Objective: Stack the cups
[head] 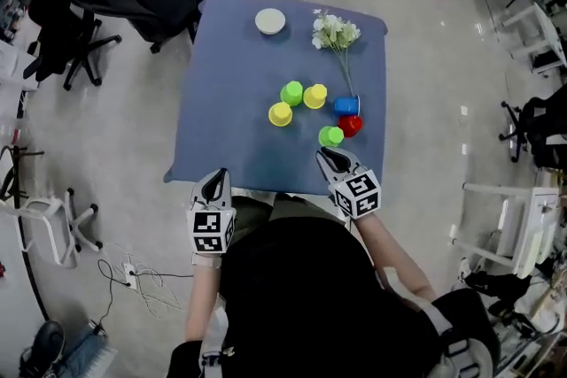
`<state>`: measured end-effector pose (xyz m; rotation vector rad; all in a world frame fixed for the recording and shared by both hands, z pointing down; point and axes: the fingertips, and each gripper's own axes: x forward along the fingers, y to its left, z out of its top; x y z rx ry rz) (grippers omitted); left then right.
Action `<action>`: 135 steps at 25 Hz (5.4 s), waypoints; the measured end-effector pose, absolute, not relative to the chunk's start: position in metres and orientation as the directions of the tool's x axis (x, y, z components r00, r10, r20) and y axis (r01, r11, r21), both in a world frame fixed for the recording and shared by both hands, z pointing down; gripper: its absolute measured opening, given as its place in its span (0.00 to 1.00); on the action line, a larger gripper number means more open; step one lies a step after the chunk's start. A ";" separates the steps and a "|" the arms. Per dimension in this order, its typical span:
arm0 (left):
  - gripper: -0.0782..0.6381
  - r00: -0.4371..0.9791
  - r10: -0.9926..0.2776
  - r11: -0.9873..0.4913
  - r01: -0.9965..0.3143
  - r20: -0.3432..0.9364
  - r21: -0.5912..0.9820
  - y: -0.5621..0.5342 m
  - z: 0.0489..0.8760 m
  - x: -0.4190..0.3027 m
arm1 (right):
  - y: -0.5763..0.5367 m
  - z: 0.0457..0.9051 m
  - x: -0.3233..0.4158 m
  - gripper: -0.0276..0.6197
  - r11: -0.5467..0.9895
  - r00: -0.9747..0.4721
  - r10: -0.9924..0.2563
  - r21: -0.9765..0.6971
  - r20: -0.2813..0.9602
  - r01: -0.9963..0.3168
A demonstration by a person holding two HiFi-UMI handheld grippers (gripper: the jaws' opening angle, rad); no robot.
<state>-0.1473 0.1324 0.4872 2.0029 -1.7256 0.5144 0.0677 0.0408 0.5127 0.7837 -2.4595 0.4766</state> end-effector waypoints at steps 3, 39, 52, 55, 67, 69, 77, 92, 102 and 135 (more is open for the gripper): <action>0.12 0.241 -0.791 -0.227 -0.969 0.563 0.096 0.101 0.491 -0.152 | 0.032 0.517 0.074 0.12 0.699 -0.640 -0.499 -0.165 0.584 -0.696; 0.35 0.443 -0.457 -0.630 -0.773 0.771 0.071 -0.014 0.572 -0.066 | -0.024 0.607 0.135 0.37 0.359 -0.359 -0.635 -0.150 0.684 -0.921; 0.49 0.337 -0.457 -0.605 -0.796 0.823 -0.009 -0.057 0.606 -0.034 | -0.029 0.583 0.123 0.36 0.482 -0.476 -0.612 -0.179 0.631 -0.858; 0.49 0.327 -0.465 -0.586 -0.810 0.823 -0.010 -0.063 0.610 -0.032 | -0.025 0.577 0.120 0.36 0.502 -0.505 -0.599 -0.199 0.621 -0.842; 0.40 0.309 -0.488 -0.543 -0.840 0.816 -0.006 -0.037 0.610 -0.056 | -0.016 0.580 0.071 0.36 0.618 -0.615 -0.501 -0.245 0.609 -0.747; 0.40 0.308 -0.488 -0.531 -0.848 0.817 0.002 -0.027 0.610 -0.063 | -0.014 0.581 0.054 0.36 0.648 -0.640 -0.473 -0.254 0.606 -0.718; 0.40 0.276 -0.489 -0.482 -0.876 0.827 0.008 0.002 0.612 -0.088 | -0.001 0.602 0.004 0.36 0.755 -0.694 -0.346 -0.251 0.632 -0.606; 0.40 0.258 -0.476 -0.456 -0.890 0.841 0.014 0.019 0.618 -0.106 | 0.009 0.611 -0.032 0.41 0.813 -0.728 -0.233 -0.281 0.645 -0.510; 0.40 0.249 -0.484 -0.443 -0.896 0.839 0.010 0.019 0.619 -0.107 | -0.009 0.602 0.038 0.44 0.725 -0.680 -0.363 -0.265 0.637 -0.636; 0.41 0.154 -0.497 -0.354 -0.934 0.854 -0.038 0.011 0.624 -0.094 | -0.092 0.650 0.208 0.44 0.497 -0.410 -0.542 -0.114 0.733 -0.860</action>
